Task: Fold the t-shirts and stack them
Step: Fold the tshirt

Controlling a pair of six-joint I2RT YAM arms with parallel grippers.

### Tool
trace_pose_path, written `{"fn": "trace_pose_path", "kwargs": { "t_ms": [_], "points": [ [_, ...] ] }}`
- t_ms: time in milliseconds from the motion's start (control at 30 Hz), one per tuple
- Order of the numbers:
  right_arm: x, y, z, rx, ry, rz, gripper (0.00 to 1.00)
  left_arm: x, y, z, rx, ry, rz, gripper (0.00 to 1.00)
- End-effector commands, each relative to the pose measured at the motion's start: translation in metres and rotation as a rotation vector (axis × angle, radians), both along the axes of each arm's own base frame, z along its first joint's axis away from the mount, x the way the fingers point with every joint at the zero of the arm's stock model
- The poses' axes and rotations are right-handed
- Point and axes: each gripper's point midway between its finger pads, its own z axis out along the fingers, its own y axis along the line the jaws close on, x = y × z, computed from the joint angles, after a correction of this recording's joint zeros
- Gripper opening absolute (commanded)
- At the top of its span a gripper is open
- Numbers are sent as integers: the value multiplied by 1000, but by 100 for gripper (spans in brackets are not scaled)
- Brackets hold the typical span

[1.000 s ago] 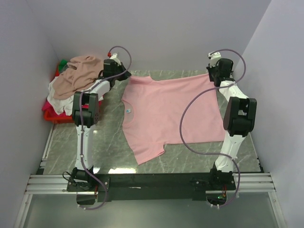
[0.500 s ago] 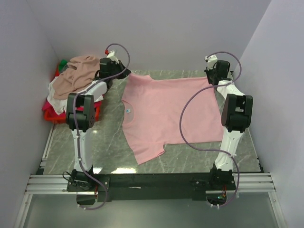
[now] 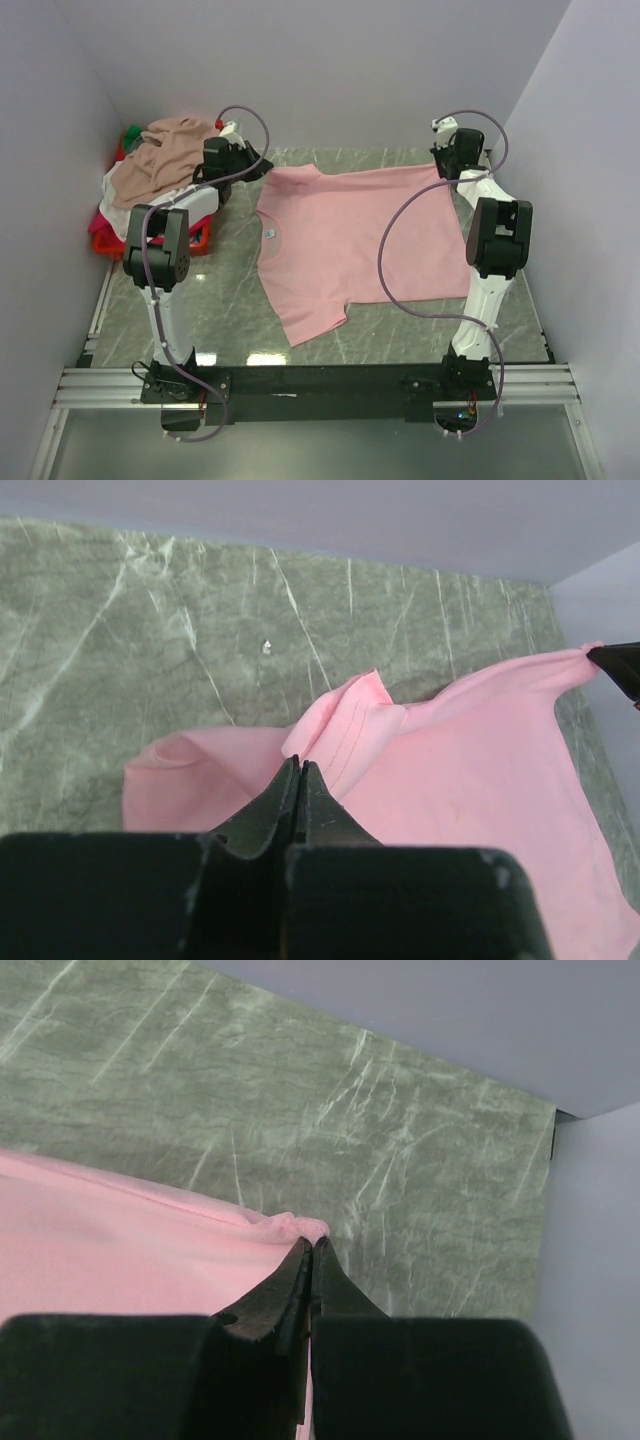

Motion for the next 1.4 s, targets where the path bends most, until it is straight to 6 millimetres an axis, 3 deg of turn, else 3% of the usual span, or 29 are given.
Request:
{"fn": "trace_pose_path", "kwargs": {
  "t_ms": [0, 667, 1167, 1367],
  "points": [
    [3, -9, 27, -6, -72, -15, 0, -6, -5, 53, -40, -122, -19, 0],
    [-1, -27, 11, 11, -51, -48, 0, -37, -20, 42, -24, -88, -76, 0],
    [-6, -31, 2, 11, -33, -55, 0, -61, -18, 39, -25, -77, -67, 0],
    [-10, -32, -2, -7, -20, -50, 0, -69, -20, 29, -16, -52, -66, 0]
  ]
}}
